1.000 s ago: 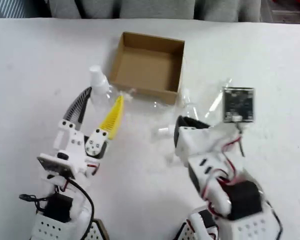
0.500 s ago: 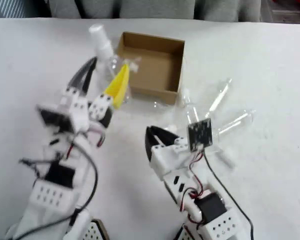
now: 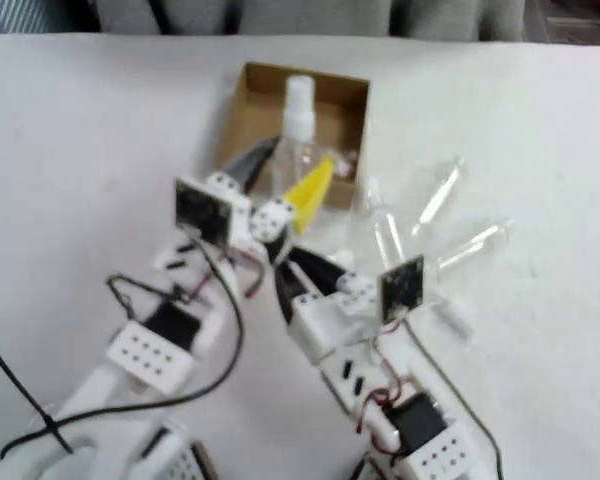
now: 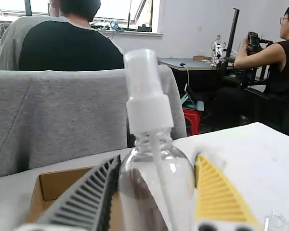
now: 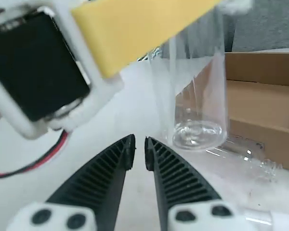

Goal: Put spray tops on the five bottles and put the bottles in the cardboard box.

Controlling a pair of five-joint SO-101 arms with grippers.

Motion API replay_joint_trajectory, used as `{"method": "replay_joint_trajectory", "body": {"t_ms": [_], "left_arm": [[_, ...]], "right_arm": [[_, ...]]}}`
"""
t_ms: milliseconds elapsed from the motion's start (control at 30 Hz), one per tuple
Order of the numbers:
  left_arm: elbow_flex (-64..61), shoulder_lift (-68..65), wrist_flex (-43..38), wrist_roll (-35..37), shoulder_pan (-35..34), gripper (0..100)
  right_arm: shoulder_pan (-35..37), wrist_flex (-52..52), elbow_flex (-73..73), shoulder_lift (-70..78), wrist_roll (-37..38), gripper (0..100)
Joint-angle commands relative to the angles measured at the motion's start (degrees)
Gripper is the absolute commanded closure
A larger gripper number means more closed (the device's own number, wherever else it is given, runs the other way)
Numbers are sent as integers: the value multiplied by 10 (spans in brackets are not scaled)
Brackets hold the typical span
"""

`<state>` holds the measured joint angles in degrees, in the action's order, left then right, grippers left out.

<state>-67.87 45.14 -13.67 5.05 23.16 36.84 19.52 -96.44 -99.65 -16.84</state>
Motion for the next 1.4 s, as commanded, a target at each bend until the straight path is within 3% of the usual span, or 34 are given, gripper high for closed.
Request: {"method": "replay_joint_trajectory", "body": {"t_ms": [0, 267, 400, 733, 1067, 1200, 1367], "left_arm": [[-16, 57, -12, 5, 16, 943], [-47, 114, -11, 5, 15, 943], [-47, 130, 26, 5, 16, 943], [-47, 175, 80, 5, 12, 943], [-9, 158, 56, 1, -12, 943], [76, 46, 46, 0, -62, 943], [192, -161, -61, 0, -107, 943]], "right_arm": [[-28, -27, -5, 4, -4, 982], [-50, -29, -6, 4, -4, 982], [-52, -30, -6, 11, -4, 982], [-56, -121, -6, 123, -3, 982], [-32, 79, -6, 21, 2, 982], [-32, 182, -4, -34, 2, 982], [-43, 240, -4, -33, 34, 982]]}}
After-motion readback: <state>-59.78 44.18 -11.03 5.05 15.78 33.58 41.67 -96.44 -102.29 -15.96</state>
